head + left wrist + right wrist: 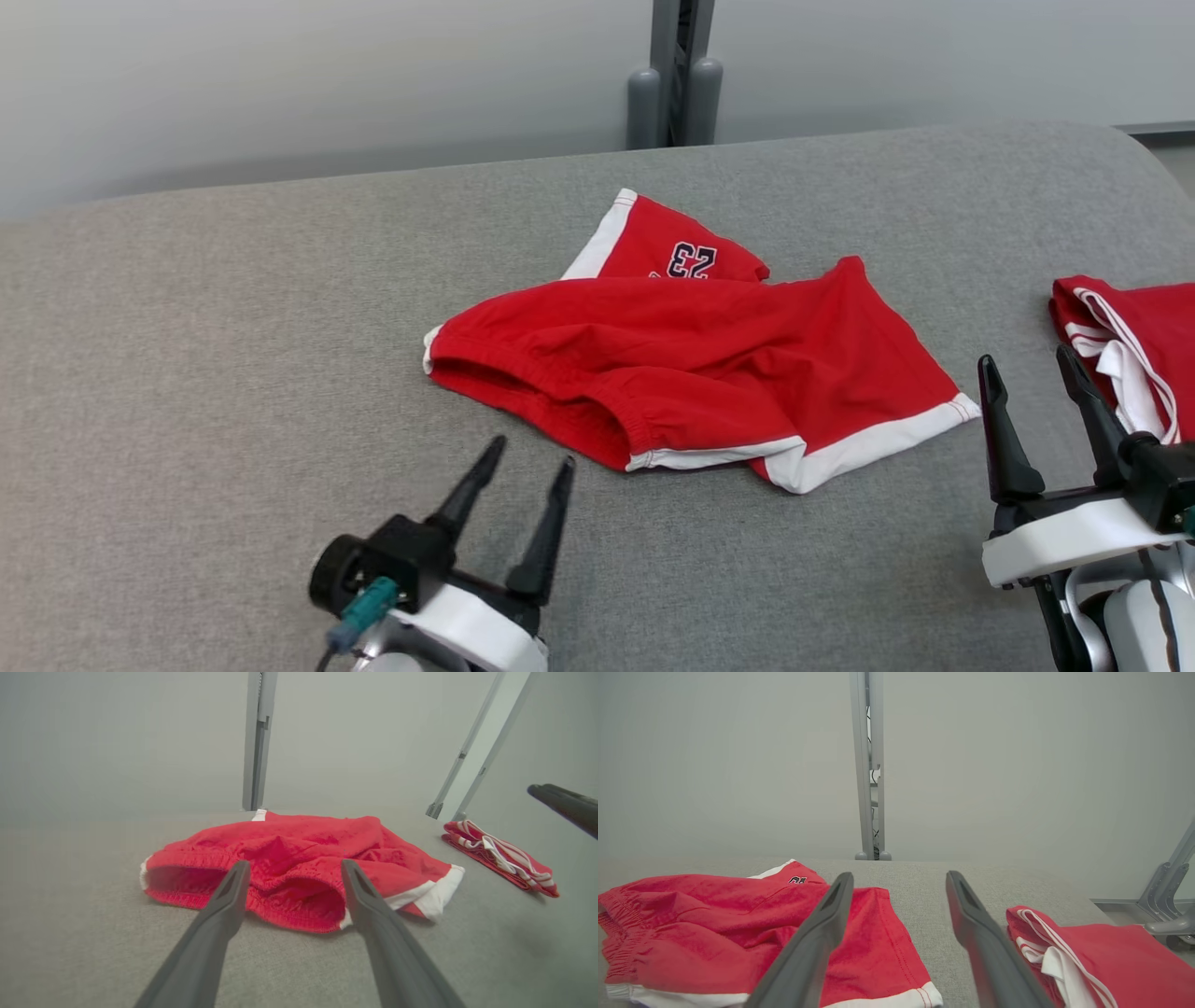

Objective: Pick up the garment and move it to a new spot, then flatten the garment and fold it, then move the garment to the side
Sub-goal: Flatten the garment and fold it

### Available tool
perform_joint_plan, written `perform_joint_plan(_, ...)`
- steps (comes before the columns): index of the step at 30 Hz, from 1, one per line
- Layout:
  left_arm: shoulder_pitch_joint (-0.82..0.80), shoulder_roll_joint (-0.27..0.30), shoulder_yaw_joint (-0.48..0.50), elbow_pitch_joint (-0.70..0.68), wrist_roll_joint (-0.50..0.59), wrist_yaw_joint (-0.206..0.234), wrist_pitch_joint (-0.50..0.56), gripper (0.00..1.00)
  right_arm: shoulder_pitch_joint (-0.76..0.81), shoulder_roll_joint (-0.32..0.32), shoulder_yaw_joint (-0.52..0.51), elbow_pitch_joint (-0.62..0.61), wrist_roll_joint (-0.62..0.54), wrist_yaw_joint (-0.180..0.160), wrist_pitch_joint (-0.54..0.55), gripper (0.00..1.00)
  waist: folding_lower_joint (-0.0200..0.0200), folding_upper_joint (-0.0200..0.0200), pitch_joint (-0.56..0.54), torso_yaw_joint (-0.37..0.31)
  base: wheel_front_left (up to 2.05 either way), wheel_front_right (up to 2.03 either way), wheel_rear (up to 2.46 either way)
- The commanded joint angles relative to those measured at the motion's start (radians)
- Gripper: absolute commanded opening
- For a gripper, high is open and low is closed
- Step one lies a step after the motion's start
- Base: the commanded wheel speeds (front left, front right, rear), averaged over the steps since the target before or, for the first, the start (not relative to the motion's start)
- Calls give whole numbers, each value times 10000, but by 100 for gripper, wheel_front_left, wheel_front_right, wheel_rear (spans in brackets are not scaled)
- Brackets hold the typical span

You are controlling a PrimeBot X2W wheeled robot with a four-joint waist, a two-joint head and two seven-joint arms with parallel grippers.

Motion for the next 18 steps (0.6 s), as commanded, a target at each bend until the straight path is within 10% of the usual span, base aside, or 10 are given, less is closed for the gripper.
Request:
perform_joint_plan(1,-301,48,-206,293,75,-144,-34,100,-69,-44,-23,46,-2,-2,-53,100,0,0,97,-136,0,0,0)
perform_joint_plan(18,-2583,46,-2093,3706,0,-273,-32,100,-294,38,-65,277,107,-2,-54,100,0,0,891,-1295,0,0,0)
